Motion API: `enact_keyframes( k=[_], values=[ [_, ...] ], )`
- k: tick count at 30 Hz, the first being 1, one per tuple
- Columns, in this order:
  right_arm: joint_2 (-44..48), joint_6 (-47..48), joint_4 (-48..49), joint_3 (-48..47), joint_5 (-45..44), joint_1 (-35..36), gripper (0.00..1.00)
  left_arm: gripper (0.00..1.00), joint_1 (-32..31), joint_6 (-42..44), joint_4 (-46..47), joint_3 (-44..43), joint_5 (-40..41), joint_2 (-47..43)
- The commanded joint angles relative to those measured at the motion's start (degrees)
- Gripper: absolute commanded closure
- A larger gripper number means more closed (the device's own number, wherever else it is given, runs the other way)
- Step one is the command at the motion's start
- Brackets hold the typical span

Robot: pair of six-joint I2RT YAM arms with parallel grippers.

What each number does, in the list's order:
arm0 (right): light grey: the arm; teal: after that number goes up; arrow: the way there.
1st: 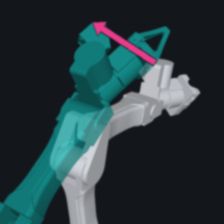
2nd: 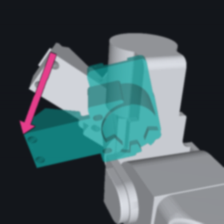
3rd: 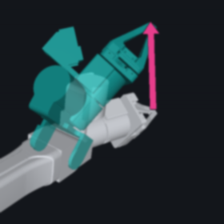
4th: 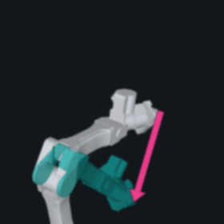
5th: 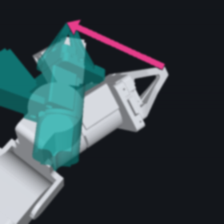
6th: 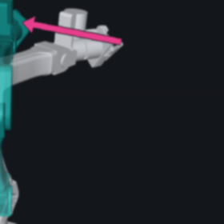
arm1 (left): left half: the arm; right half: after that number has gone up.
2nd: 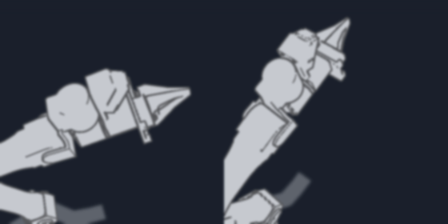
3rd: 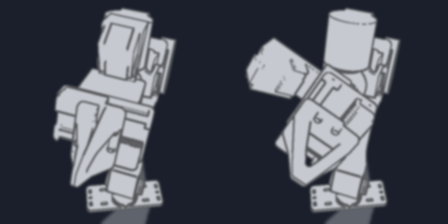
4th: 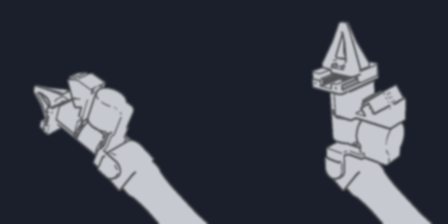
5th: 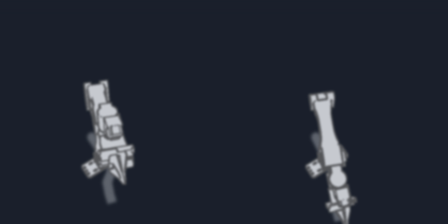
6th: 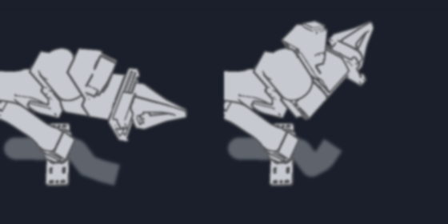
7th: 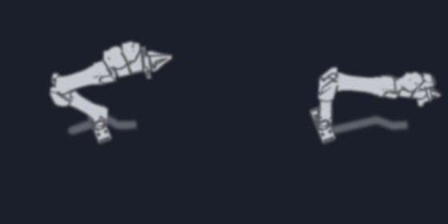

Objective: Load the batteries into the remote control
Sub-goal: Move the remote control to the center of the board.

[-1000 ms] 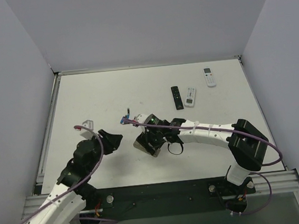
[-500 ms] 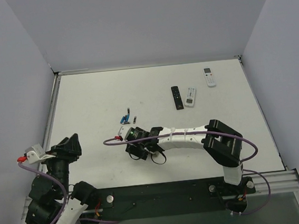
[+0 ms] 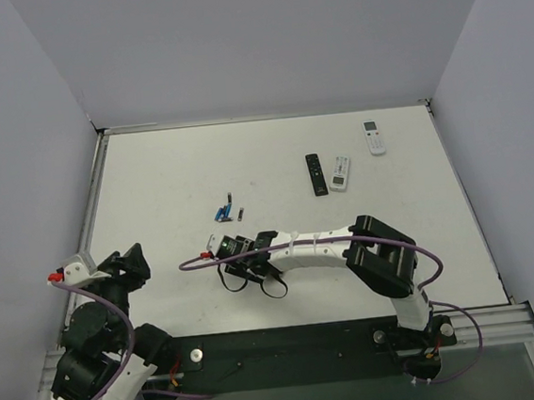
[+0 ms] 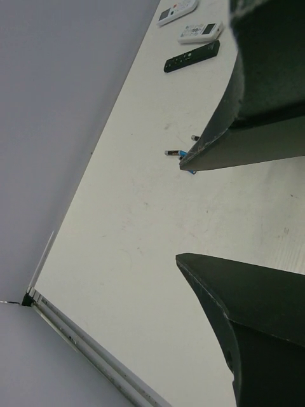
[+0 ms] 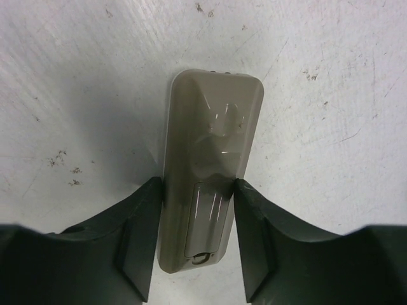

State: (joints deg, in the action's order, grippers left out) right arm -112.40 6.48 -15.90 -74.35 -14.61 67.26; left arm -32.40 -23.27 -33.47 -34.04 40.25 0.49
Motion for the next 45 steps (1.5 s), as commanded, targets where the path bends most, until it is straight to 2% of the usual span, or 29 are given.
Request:
enact_keyframes(
  k=[1,4,6,10,15,18,22,27,32,35,36,42,45],
  values=[
    [-0.46,-2.07,-4.31,-1.15,-1.91,-1.69,0.64,0.35,0.76,2.00,1.31,0.12,0.36,0.65],
    [2.18,-5.58,-3.96,0.78,-0.42,-5.12,0.76,0.35,1.11,2.09,1.48,0.20,0.27,0.74],
    [4.90,-7.70,-3.44,3.24,-0.16,-8.54,0.77,0.35,1.29,2.17,1.66,0.47,-0.08,0.74],
    [9.91,-12.36,-2.12,8.33,0.64,-15.48,0.87,0.35,2.08,2.26,1.92,0.56,-0.61,0.83],
    [15.80,-18.15,-3.08,14.13,-1.65,-26.27,0.92,0.35,2.43,2.35,2.27,0.82,-1.22,0.74],
    [18.88,-21.14,-4.05,16.68,-1.91,-31.21,0.93,0.35,2.61,2.44,2.36,0.82,-1.31,0.74],
    [22.13,-24.67,-5.80,20.81,-1.03,-41.13,0.94,0.35,3.05,2.61,2.71,0.91,-1.93,0.74],
    [24.07,-26.25,-5.55,22.58,0.28,-47.22,0.93,0.35,3.75,2.61,2.89,1.00,-2.37,1.00],
    [21.18,-25.99,-5.63,21.88,3.53,-50.12,0.83,0.34,4.19,2.61,2.89,1.08,-2.46,0.83],
    [20.47,-25.82,-5.63,21.70,5.03,-51.09,0.71,0.32,4.36,2.52,2.80,1.26,-2.11,0.48],
    [20.47,-25.82,-5.63,21.79,5.64,-51.79,0.64,0.32,4.37,2.35,2.89,1.26,-1.84,0.21],
    [20.46,-25.03,-4.84,22.22,8.72,-53.11,0.45,0.29,4.54,2.35,2.89,1.35,-1.66,0.12],
    [22.92,-23.63,-3.44,23.19,10.91,-53.29,0.39,0.29,4.63,2.26,2.63,1.17,-1.75,0.04]
  ],
)
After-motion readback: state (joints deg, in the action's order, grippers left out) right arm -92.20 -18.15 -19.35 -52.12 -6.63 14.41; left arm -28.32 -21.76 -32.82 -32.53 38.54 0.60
